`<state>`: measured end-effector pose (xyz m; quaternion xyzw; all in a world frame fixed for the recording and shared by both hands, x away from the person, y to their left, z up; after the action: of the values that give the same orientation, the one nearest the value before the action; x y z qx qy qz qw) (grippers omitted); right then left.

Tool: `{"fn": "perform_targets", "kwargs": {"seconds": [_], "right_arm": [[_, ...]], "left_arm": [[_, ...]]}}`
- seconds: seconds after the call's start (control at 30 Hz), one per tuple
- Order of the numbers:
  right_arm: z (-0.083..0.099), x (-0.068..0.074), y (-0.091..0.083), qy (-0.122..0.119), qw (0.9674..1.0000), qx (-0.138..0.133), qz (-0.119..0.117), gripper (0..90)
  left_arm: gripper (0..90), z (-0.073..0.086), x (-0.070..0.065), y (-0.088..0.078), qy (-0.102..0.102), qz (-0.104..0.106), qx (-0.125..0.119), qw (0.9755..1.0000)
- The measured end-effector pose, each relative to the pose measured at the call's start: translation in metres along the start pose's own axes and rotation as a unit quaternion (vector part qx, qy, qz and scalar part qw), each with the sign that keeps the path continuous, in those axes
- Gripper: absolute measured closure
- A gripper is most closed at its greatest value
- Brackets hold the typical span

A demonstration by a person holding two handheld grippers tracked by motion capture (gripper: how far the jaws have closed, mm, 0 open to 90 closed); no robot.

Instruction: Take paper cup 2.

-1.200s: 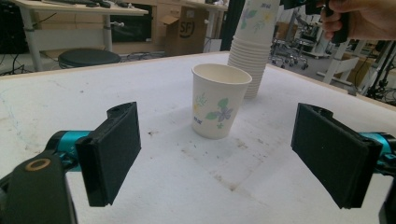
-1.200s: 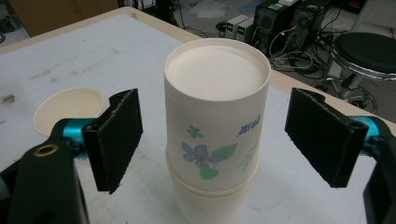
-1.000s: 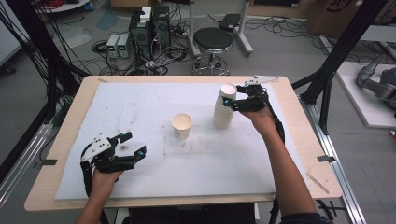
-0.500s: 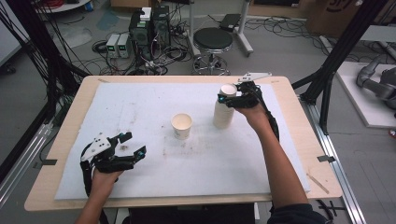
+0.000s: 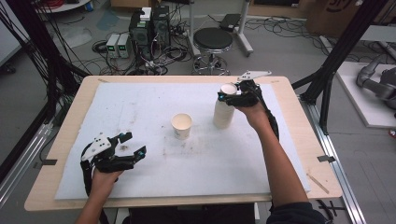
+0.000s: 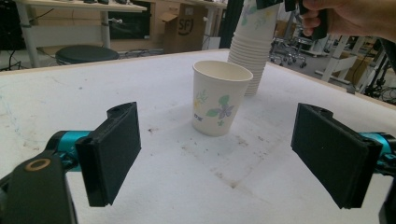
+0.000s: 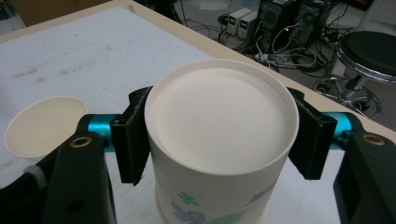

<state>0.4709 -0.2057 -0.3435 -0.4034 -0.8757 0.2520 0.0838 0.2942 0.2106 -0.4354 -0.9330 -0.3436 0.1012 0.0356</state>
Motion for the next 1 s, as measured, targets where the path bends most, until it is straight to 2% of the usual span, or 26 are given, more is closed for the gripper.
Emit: {"fn": "perform_targets", "kwargs": {"seconds": [0.47, 0.83, 1.0], "right_arm": [[-0.024, -0.002, -0.021, 0.003, 0.9997, -0.022, 0.007, 33.8], [-0.049, 0.001, -0.054, -0.005, 0.9989, -0.044, 0.013, 34.4], [-0.055, 0.002, -0.070, -0.005, 0.9986, -0.050, 0.018, 34.5]], "left_arm": [[15.7, 0.000, 0.000, 0.000, 0.001, 0.003, -0.001, 1.0000], [15.7, -0.001, -0.001, -0.001, 0.000, 0.002, -0.002, 1.0000], [15.7, -0.001, -0.001, -0.001, -0.001, 0.004, -0.004, 1.0000]]}}
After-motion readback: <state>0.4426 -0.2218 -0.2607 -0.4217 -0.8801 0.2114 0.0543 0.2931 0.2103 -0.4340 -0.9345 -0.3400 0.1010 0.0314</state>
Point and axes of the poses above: each handheld gripper's, and its own axes: y roughly forward along the jaws, z roughly out of its underside, x roughly to its left, the point moved 2 cm from there along y, roughly forward along the jaws, and after that the axes turned 5 degrees about z, right-handed, at the moved point
